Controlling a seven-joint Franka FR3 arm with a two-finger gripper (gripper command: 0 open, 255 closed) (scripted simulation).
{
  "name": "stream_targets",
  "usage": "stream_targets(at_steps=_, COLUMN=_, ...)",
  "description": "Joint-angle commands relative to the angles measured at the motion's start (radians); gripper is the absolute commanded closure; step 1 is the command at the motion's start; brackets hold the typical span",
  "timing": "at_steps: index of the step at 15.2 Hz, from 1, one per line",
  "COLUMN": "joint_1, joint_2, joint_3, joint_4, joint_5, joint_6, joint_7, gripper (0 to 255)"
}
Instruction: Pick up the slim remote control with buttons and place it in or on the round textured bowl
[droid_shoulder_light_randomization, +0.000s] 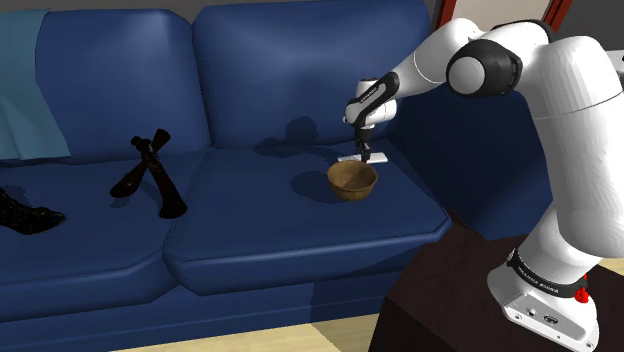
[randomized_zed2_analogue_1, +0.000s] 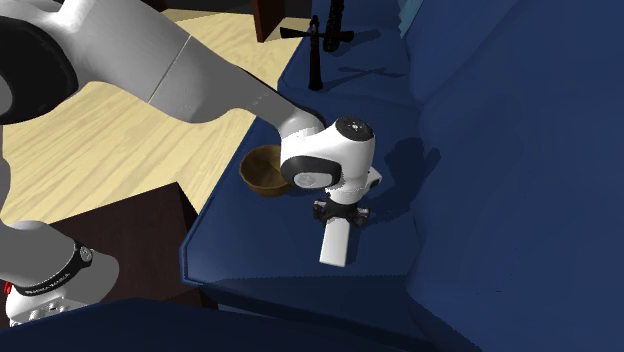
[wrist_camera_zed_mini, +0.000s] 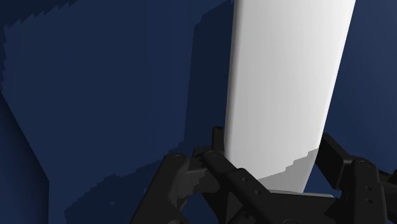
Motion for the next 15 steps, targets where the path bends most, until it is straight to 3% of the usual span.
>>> stream_targets(at_steps=1, joint_1=0.000, joint_2=0.000, joint_3=0.000, joint_4=0.000, joint_5=0.000, joint_6=0.000, joint_7=0.000, gripper=255)
stream_targets(at_steps=15, joint_1=0.020, joint_2=-0.113, joint_3=-0.028, joint_4=0.009, joint_5=-0.038, joint_6=-0.119, joint_7=0.023, gripper=255)
